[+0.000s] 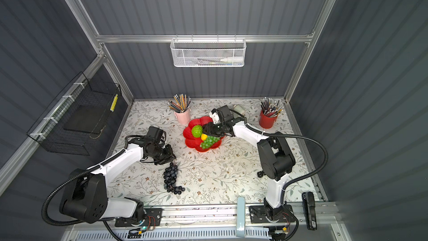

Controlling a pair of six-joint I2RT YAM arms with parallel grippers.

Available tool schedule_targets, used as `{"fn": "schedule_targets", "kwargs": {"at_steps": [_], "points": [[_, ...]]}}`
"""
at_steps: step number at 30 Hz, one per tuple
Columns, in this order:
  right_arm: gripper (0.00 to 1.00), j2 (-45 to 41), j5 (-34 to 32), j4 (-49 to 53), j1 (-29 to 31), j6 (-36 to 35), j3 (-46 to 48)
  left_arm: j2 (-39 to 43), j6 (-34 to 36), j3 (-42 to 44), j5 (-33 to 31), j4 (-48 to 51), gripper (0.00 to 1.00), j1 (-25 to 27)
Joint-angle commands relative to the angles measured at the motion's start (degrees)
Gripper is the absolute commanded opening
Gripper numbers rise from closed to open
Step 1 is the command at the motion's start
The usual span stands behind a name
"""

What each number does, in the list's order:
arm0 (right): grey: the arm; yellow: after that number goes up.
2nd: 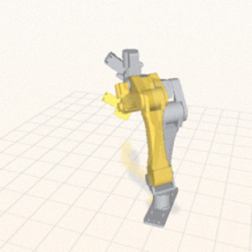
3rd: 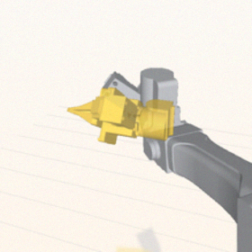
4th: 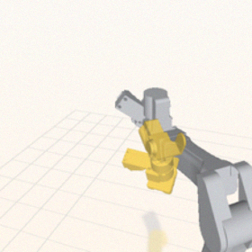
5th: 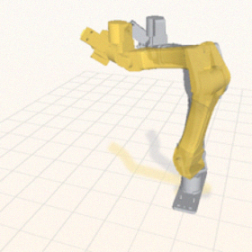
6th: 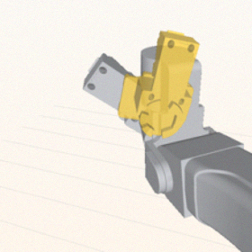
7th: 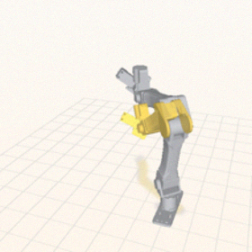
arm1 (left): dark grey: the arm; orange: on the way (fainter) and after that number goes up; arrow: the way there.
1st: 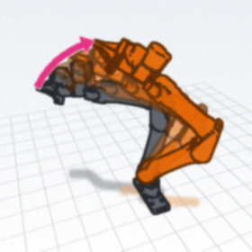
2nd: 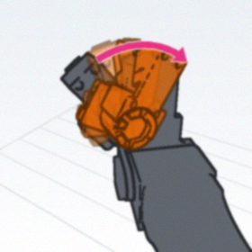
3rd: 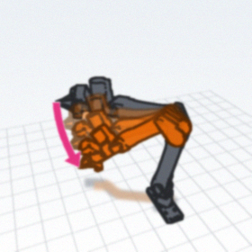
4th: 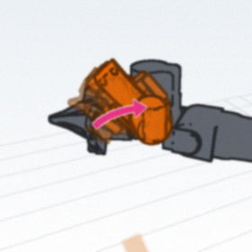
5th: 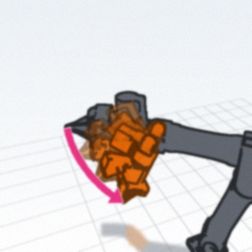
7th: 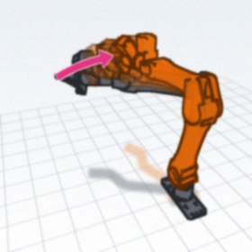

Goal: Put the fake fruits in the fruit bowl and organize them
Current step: 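Lift the black grapes off the table with the left gripper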

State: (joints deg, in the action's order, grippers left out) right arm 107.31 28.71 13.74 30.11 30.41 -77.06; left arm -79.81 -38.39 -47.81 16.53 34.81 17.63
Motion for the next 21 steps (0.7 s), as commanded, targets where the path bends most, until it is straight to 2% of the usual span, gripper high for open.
{"fn": "schedule_targets", "kwargs": {"at_steps": [1, 3, 7, 10, 18, 21], "points": [[0.35, -1.7, -0.2, 0.7, 0.2, -0.2, -0.1, -0.7, -0.1, 0.8, 0.7, -1.7, 0.19, 0.0], [0.35, -1.8, -0.3, 0.4, 0.3, 0.0, 0.3, -0.7, 0.1, 0.9, 0.4, -1.8, 0.18, 0.0], [0.35, -1.8, -0.2, 0.3, 0.3, 0.2, 0.6, -0.5, 0.6, 0.8, 0.4, -1.6, 0.04, 0.0], [0.35, -2.0, -0.3, 0.0, 0.3, 0.2, 0.6, 0.7, 1.6, 0.4, 0.1, -1.2, 0.00, 0.0], [0.35, -4.6, -1.9, 0.7, 0.3, -1.0, 1.0, 5.7, 5.5, -1.4, 1.9, 0.4, 0.00, 0.0], [0.35, -5.4, -1.8, 1.1, 0.3, -1.2, 2.3, 7.7, 7.2, -2.7, 7.2, -0.5, 0.00, 0.0]]}}
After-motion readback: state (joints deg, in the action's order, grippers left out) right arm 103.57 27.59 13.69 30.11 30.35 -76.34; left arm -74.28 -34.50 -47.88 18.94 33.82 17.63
